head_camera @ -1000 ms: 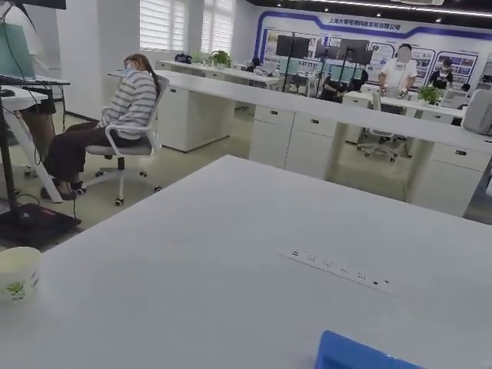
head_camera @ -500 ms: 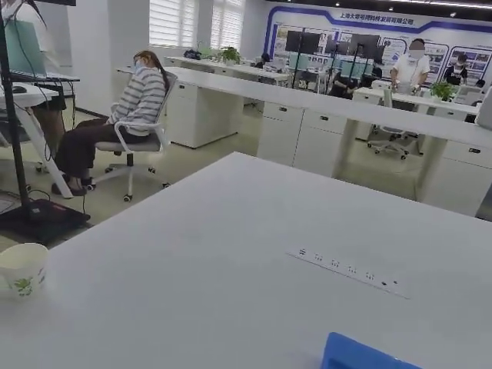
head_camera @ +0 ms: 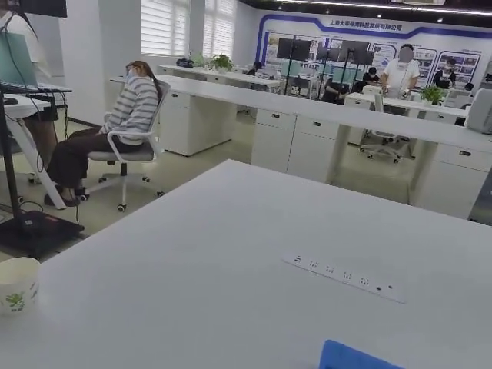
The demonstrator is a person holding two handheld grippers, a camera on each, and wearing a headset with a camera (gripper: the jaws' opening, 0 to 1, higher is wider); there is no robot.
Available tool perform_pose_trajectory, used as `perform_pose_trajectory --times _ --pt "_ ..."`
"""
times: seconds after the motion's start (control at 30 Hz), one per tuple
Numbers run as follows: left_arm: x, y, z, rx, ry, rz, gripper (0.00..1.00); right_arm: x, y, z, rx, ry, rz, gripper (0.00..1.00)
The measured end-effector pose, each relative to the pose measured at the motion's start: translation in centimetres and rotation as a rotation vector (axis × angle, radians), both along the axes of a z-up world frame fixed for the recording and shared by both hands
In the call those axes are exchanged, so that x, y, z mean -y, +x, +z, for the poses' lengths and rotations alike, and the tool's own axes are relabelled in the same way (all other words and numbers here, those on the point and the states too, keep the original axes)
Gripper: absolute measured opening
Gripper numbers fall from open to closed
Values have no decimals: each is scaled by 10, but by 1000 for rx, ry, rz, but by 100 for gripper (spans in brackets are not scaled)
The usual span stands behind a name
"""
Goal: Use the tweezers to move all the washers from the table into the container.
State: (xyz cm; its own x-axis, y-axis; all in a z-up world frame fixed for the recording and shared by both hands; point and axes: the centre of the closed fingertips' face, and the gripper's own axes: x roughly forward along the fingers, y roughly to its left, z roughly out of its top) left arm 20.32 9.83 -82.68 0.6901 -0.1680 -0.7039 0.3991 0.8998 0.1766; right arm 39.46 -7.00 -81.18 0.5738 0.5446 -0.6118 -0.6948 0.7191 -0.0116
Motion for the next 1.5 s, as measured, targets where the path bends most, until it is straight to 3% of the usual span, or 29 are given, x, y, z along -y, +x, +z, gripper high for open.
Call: perform_pose_trajectory --times 0.1,0.23,0.33,0.5,0.77,0.9,0.93,1.03,1.2,1.3,1.37,1.43,1.5 --pt "4 0 5 7 -25 -13 84 0 0 8 22 7 -3 3" --pt "16 0 17 25 -55 -69 82 -3 -10 32 46 82 -10 2" --pt "23 4 31 29 -108 -89 80 -5 -26 52 71 147 -12 2" --pt "34 16 64 62 -218 -115 76 -9 -55 69 107 155 39 2" --pt "58 24 110 99 -273 -217 66 -16 -99 93 120 176 136 2" --pt "78 25 128 105 -332 -274 59 -18 -115 97 124 181 168 2" --pt "85 23 133 95 -355 -301 56 -20 -122 98 114 187 189 2" --pt "97 20 145 104 -389 -361 45 -21 -135 99 106 187 211 1" --pt "117 13 157 72 -428 -457 35 -18 -150 104 96 202 232 1" --pt "134 7 167 48 -476 -538 30 -21 -163 105 75 198 304 1" --pt "139 7 172 49 -491 -566 31 -23 -170 106 54 186 344 1" --pt "146 4 176 29 -503 -627 27 -24 -173 110 72 178 368 1" --pt "149 6 179 35 -509 -647 24 -28 -179 114 66 186 411 1"
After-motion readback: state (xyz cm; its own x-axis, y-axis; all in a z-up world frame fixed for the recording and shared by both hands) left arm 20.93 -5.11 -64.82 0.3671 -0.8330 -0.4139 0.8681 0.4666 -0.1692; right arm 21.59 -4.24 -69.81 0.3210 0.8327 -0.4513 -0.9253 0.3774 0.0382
